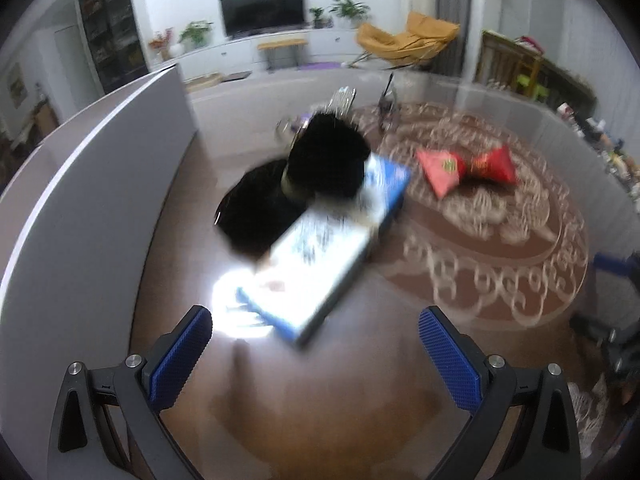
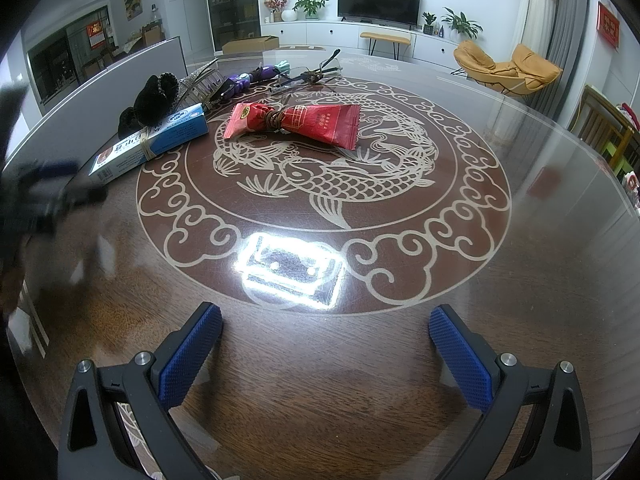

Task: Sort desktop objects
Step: 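Grasp the blue-and-white ointment box with the left tool, then grasp the red candy packet with the right tool while the left tool holds the ointment box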

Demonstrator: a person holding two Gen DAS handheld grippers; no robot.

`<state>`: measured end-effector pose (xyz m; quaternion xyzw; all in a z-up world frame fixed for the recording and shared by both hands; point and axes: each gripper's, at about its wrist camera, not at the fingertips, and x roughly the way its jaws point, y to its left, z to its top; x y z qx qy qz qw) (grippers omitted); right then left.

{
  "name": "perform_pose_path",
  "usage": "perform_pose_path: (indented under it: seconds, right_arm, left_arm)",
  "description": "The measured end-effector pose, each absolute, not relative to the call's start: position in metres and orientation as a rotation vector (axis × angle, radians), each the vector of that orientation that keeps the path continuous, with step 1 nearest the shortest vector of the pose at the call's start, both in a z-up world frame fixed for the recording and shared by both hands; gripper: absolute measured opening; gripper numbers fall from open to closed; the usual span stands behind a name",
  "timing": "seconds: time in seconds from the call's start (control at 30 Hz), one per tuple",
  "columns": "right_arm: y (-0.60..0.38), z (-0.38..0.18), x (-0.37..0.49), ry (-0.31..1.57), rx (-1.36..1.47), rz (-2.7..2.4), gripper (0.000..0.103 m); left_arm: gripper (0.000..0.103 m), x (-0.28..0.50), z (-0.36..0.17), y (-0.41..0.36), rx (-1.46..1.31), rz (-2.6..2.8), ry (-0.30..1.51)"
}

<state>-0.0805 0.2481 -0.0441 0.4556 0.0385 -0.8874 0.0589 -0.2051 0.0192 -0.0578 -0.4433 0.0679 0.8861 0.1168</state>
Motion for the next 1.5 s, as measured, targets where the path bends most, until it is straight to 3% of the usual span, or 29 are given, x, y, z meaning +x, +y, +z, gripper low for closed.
perform_pose_path:
  seconds: [0.23,0.27,0.33,0.37,0.47,0.73,0.77,0.8,0.87,0.97,1.23,1.5]
  right_arm:
    - [0.248,-0.045,-0.081,0.117,1.380,-2.688,0.103]
    - [0.248,-0.044,-0.081,0.117,1.380,-2.688,0.103]
    - [0.248,-0.045,-0.081,0.117,1.380,-2.688,0.103]
    - [0.248,-0.045,-0.081,0.117,1.380,-2.688,0.103]
    - [0.248,-0.045,-0.081,0.117,1.380,-2.688,0.103]
    - [0.248,-0.044,-0.080,0.117,1.380,-2.688,0.103]
    - [0.248,-0.044,-0.080,0.117,1.380,-2.688,0.103]
    - [0.248,-0.044,-0.081,0.117,1.380,-2.688,0.103]
    - [0.248,-0.045,-0.081,0.117,1.380,-2.688,0.103]
    - [0.239,-0.042,-0.093,0.209,1.377,-2.550,0.103]
    - [0.189,-0.007,-0.187,0.777,1.217,-2.241,0.103]
    - [0.166,-0.027,-0.243,0.774,1.289,-2.064,0.102]
  left_arm:
    - [0.103,-0.244,-0.075,0.042,-1.332,2.515,0.285]
    - [0.098,-0.242,-0.075,0.043,-1.316,2.535,0.280]
    - [0.069,-0.232,-0.073,0.041,-1.282,2.571,0.206]
    - [0.047,-0.227,-0.069,0.040,-1.274,2.590,0.186]
    - [0.041,-0.208,-0.067,0.040,-1.293,2.589,0.158]
    - [0.043,-0.138,-0.068,0.046,-1.294,2.588,0.180]
    - [0.051,-0.139,-0.068,0.045,-1.290,2.576,0.161]
    - [0.073,-0.140,-0.069,0.044,-1.288,2.573,0.155]
    - [0.098,-0.145,-0.075,0.047,-1.324,2.598,0.203]
    - [0.097,-0.143,-0.078,0.046,-1.321,2.584,0.182]
    - [0.100,-0.143,-0.081,0.048,-1.317,2.576,0.189]
    - [0.102,-0.141,-0.081,0.052,-1.317,2.570,0.191]
